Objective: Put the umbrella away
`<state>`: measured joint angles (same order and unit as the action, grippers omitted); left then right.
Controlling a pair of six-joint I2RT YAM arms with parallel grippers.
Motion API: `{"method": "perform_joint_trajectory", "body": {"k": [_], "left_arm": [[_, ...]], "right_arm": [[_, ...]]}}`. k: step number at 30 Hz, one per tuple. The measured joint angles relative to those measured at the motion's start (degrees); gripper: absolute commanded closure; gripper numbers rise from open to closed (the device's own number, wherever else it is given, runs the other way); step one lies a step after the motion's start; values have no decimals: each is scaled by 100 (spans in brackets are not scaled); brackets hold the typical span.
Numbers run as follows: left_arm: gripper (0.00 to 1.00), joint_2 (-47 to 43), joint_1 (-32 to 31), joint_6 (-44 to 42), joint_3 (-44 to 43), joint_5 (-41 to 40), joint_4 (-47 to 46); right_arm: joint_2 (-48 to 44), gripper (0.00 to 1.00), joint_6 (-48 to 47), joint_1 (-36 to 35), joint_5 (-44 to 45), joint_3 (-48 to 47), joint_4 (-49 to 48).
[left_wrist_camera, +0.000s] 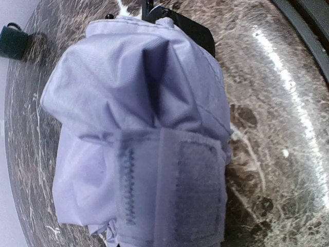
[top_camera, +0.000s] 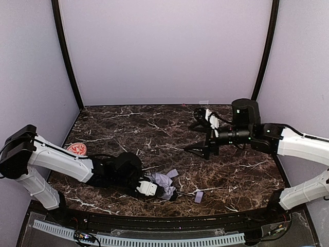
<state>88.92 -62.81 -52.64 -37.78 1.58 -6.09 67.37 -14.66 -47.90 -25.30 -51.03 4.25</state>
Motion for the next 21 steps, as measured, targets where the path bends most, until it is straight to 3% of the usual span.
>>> {"method": "perform_joint_trajectory", "body": {"k": [5, 15, 21], "left_arm": [[100, -15, -157, -186, 42, 142, -11], [100, 42, -286, -280, 37, 131, -131], [100, 37, -310, -291, 37, 114, -129]], "right_arm": [[717, 33, -343, 0, 249, -81, -118], [3936, 35, -269, -9, -11, -1805, 2168], [4715, 43, -317, -9, -116, -2649, 3014]]}}
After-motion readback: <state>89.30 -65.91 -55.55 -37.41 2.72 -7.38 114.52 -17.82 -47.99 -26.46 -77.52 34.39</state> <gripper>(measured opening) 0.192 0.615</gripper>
